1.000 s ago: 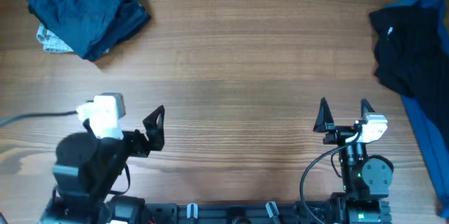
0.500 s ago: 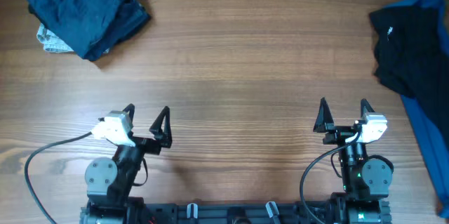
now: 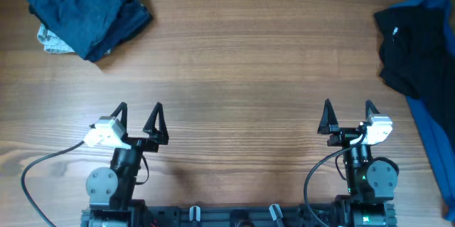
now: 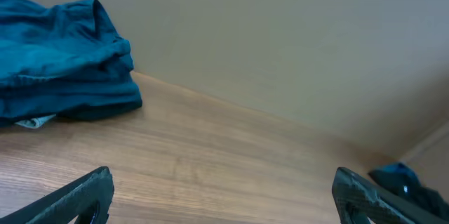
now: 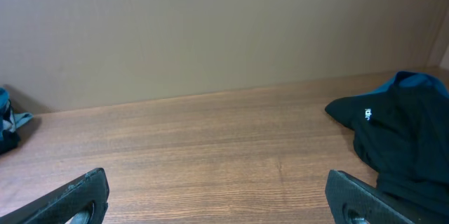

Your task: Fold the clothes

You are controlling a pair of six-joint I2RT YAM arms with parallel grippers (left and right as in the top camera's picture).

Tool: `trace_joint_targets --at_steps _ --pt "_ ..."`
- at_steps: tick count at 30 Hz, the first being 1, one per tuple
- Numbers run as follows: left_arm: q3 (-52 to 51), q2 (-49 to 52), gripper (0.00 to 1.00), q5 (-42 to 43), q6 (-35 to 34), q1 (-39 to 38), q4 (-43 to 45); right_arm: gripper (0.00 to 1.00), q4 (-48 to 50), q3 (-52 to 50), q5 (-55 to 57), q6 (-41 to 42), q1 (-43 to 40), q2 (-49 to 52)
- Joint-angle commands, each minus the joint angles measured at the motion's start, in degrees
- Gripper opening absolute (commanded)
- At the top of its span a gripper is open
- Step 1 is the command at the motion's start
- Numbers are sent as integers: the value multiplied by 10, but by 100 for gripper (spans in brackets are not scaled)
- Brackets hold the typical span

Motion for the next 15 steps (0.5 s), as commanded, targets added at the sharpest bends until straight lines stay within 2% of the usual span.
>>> trace_joint_targets --at_steps 1,9,12,15 --pt "-29 -18 100 -15 -20 5 13 100 1 -1 -9 -7 -3 -5" --pt "-40 -18 100 -37 -9 5 10 100 1 -1 -9 -7 -3 -5" --pt "-40 -18 100 -35 -8 5 43 100 1 -1 -9 -7 -3 -5" --pt "-40 -18 100 -38 4 5 16 100 1 -1 -9 -7 -3 -5"
